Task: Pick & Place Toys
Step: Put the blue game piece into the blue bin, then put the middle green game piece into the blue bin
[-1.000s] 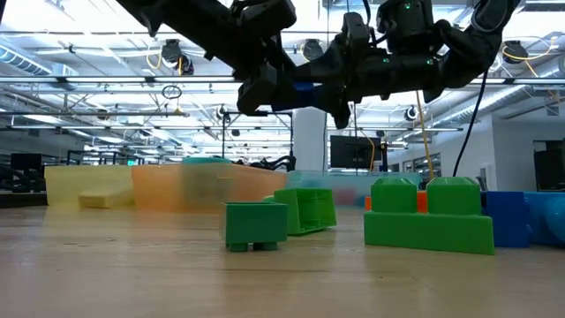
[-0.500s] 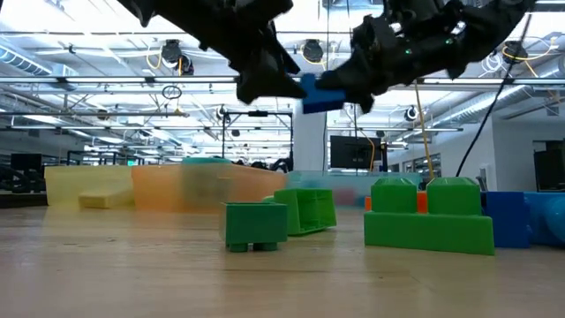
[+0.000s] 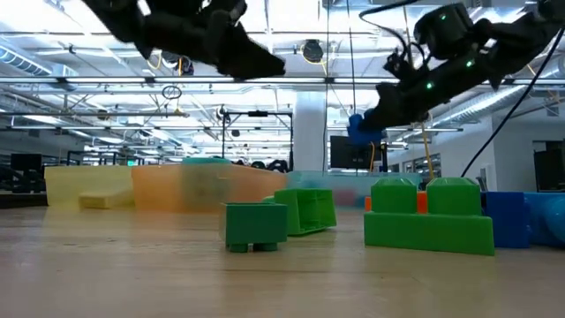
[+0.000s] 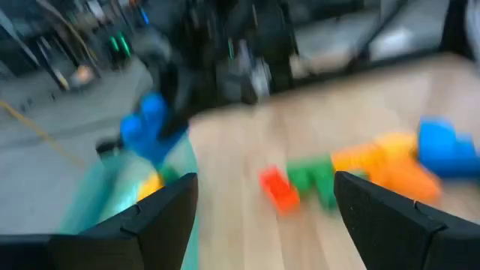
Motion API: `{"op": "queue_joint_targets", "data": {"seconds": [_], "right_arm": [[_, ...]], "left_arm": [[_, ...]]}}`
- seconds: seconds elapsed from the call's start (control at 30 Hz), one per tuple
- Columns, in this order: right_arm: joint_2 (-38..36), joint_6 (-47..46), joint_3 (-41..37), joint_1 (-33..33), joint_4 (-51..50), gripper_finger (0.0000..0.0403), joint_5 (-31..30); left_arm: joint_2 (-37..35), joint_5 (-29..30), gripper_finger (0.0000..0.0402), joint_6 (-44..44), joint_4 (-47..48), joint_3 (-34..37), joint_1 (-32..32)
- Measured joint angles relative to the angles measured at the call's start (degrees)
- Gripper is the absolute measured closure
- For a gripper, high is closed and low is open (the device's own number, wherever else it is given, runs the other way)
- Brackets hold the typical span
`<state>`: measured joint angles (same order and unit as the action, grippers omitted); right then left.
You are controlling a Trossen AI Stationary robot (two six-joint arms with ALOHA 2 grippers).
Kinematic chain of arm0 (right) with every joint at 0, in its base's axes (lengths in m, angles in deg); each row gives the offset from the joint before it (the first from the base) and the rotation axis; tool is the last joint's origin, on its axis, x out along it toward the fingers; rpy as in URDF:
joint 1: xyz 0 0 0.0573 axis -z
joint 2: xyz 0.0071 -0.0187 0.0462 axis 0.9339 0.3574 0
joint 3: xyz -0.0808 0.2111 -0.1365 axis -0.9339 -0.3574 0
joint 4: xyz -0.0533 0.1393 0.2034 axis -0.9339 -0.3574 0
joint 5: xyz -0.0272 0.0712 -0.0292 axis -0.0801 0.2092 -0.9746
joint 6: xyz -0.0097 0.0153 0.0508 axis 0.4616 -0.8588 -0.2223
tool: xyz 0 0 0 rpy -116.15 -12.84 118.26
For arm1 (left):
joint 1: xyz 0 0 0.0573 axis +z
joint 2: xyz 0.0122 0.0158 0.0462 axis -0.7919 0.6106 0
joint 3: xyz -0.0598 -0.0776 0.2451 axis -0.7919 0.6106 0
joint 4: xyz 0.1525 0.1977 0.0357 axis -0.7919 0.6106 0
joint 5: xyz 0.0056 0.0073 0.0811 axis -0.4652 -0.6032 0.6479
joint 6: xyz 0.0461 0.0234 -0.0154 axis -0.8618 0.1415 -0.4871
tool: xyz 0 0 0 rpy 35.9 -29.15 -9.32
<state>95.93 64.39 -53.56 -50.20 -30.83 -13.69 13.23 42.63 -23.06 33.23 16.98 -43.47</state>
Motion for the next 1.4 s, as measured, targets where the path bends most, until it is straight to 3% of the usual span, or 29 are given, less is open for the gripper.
{"op": "queue_joint_targets", "data": {"seconds": [0.17, 0.3, 0.57, 0.73, 0.9, 1.13, 1.27, 1.4], "right_arm": [[2.5, -1.1, -0.7, 5.7, -0.4, 0.0306, 0.2], [5.9, -1.2, -0.6, 9.8, 2.4, 0.0303, 0.0], [14.5, -1.9, -0.7, 12.2, 10.2, 0.0184, 1.7], [15.6, -1.6, -0.7, 10.9, 12.3, 0.0132, 2.3], [8.9, -1.9, -0.7, 7.8, 7.6, 0.0107, 15.4], [-1.1, -6.3, -0.7, -1.5, 0.0, 0.0116, 35.5], [-3.0, -1.3, -0.7, -8.1, 0.0, 0.0125, 37.1], [-3.5, 3.3, -0.7, -11.3, 1.4, 0.0132, 35.7]], "left_arm": [[-0.6, -3.1, 0.0092, 6.1, -14.2, 6.2, 3.8], [-0.6, -3.0, 0.0092, 9.7, -15.9, 7.0, 4.5], [-0.6, -2.7, 0.0092, 11.4, -17.1, 6.9, 3.3], [-0.6, -2.6, 0.0092, 11.1, -17.1, 6.9, 1.8], [-0.6, -2.6, 0.0091, 11.2, -17.1, 6.9, 0.9], [-0.1, -3.4, 0.0091, 15.8, -15.4, 6.8, -0.2], [1.1, -7.2, 0.0091, 16.9, -10.4, 6.8, -3.5], [3.0, -6.5, 0.0092, 16.3, -9.6, 5.5, -10.1]]}}
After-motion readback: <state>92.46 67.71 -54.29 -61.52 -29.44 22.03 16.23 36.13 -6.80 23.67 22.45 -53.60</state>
